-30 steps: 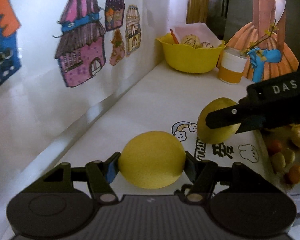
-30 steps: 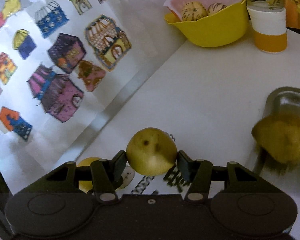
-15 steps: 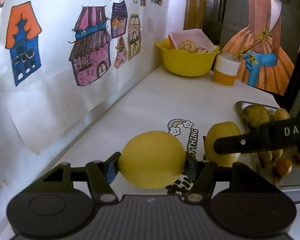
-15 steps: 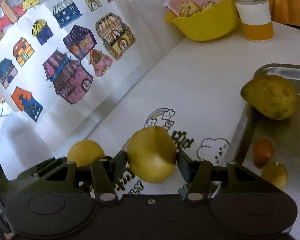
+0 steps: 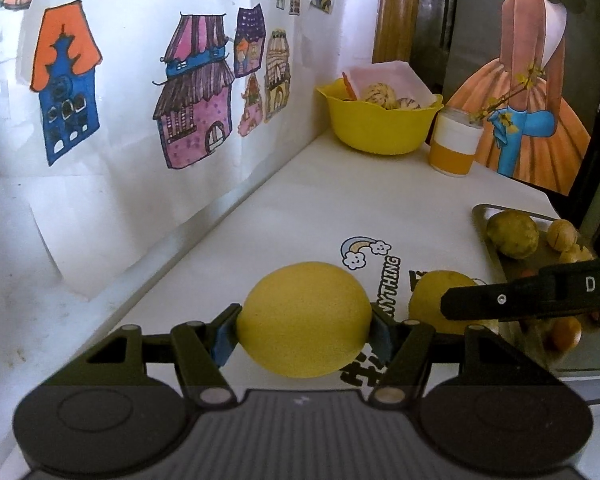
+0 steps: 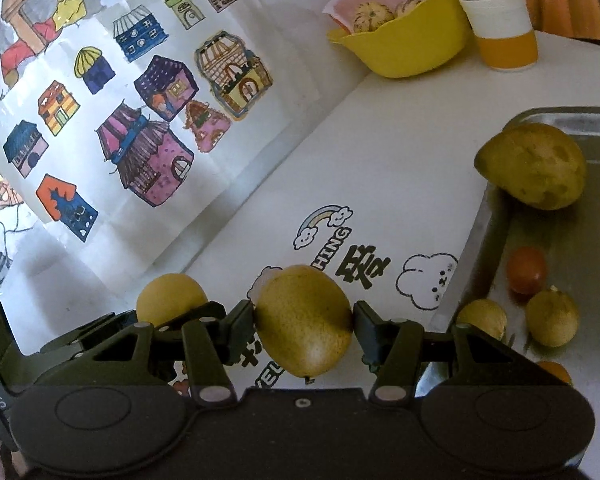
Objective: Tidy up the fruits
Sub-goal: 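Carry the grapefruit and large pear over the metal tray with both tools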
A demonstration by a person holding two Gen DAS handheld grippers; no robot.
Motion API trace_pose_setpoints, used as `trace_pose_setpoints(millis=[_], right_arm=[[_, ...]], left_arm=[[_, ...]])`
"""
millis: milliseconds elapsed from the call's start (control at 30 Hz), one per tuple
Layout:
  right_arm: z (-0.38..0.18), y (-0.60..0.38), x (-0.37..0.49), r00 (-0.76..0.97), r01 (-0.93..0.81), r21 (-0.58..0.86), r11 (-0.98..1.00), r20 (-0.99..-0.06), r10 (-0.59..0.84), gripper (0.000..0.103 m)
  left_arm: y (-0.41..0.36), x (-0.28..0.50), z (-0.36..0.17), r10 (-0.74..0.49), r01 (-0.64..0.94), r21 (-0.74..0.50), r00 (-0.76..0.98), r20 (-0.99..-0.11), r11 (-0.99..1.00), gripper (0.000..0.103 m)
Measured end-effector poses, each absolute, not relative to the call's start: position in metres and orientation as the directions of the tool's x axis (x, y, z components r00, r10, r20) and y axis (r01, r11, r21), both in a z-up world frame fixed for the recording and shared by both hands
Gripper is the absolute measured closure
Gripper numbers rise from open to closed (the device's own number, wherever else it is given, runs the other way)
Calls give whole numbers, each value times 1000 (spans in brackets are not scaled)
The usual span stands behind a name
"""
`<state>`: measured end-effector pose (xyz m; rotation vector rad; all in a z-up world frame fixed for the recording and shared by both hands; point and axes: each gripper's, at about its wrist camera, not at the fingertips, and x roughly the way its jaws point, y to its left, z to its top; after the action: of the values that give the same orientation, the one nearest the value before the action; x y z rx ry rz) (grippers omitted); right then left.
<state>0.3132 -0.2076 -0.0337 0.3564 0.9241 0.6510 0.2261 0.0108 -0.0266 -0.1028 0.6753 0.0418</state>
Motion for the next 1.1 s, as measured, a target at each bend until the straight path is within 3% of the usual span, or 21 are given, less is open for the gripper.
trace_pose_setpoints(millis=[667,1100], right_arm=[[-34,-217,309,428,-315,611,726,-591,684,49],[-23,-194,288,467,-484,414,771,-622,628,46]], left_arm=[[9,222,-21,5,-71,-81,785,-620,994,34],[14,220,-24,17,-89,-83,777,-629,993,34]])
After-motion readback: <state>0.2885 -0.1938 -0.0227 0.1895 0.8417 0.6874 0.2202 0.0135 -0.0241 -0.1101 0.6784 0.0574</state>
